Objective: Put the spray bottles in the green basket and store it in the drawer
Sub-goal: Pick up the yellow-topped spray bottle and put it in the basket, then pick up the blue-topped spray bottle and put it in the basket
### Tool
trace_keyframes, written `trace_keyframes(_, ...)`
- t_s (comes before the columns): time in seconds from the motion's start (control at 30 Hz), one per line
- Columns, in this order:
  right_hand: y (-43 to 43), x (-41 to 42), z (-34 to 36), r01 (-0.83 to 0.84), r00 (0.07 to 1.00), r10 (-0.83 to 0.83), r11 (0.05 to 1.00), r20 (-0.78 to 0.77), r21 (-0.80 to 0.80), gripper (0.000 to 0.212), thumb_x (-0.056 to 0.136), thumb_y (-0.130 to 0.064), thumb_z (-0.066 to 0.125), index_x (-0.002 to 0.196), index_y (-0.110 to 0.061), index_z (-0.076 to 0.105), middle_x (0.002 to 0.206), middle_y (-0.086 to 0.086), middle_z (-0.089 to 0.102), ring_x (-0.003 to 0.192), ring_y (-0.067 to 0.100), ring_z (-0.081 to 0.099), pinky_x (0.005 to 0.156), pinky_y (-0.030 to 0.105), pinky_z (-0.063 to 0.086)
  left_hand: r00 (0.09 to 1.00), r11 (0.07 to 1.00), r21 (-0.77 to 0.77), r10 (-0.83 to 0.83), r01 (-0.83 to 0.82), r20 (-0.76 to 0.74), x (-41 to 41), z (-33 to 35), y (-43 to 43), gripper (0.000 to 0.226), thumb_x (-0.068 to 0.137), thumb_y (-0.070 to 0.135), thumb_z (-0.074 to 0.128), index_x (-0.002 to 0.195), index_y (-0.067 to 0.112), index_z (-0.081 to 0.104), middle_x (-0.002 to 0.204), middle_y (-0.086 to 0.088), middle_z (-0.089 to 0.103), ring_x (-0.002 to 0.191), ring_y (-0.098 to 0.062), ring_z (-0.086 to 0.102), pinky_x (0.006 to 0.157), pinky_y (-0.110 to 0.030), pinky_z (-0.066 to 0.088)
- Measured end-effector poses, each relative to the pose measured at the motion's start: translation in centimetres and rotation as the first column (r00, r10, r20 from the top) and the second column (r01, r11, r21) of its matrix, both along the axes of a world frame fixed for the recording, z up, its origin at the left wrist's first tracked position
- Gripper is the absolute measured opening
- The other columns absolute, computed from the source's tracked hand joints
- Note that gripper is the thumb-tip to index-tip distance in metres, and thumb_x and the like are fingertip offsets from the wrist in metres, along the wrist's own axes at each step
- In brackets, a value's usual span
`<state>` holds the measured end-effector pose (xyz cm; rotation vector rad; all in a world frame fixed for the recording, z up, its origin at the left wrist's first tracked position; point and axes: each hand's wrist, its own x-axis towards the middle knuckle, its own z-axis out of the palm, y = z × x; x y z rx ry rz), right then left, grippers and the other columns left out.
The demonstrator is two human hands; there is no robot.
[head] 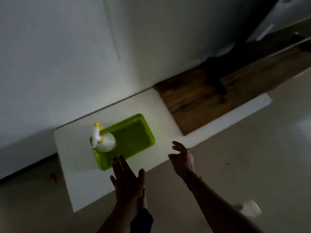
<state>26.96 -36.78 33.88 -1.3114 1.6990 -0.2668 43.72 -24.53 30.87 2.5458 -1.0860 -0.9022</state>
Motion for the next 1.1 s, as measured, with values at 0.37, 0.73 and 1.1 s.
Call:
trace_keyframes(0.37,10.1,-30.3,-0.6,0.377,0.926,-0.377,0.926,-0.004,0.013,0.057,0.084,-0.007,0.069,0.136,-0.022,0.052,0.128,0.004,0.065,0.088,0.017,0.071,0.077,0.029,0.054,0.893,0.893,-0.001,-0.45,0.45,-0.022,-28.1,-0.3,0.3,0.106,0.086,0.052,0.054,0.146,0.03,-0.03,0.155,0.002,-0.036,0.149,-0.021,-0.018,0.116,-0.06,0.004)
trace_keyframes(0.73,27.9,-56.7,-3.7,0.556,0.824,-0.522,0.82,-0.219,0.138,0.049,0.084,-0.013,0.066,0.13,-0.028,0.056,0.12,0.002,0.07,0.101,0.022,0.068,0.086,0.031,0.053,0.652,0.648,0.084,-0.756,0.757,-0.051,-54.8,-1.1,8.2,0.099,0.085,0.053,0.054,0.153,0.028,-0.013,0.163,-0.002,-0.021,0.151,-0.021,-0.009,0.116,-0.057,0.014)
trace_keyframes(1.1,27.1,-59.4,-18.8,0.254,0.949,-0.199,0.942,-0.243,0.218,0.05,0.092,-0.014,0.056,0.138,-0.031,0.047,0.129,0.001,0.06,0.111,0.021,0.059,0.09,0.029,0.047,0.476,0.474,0.182,-0.879,0.861,0.039,-58.3,-15.0,4.7,0.098,0.083,0.057,0.047,0.15,0.031,-0.019,0.162,-0.004,-0.023,0.151,-0.024,-0.009,0.117,-0.057,0.011)
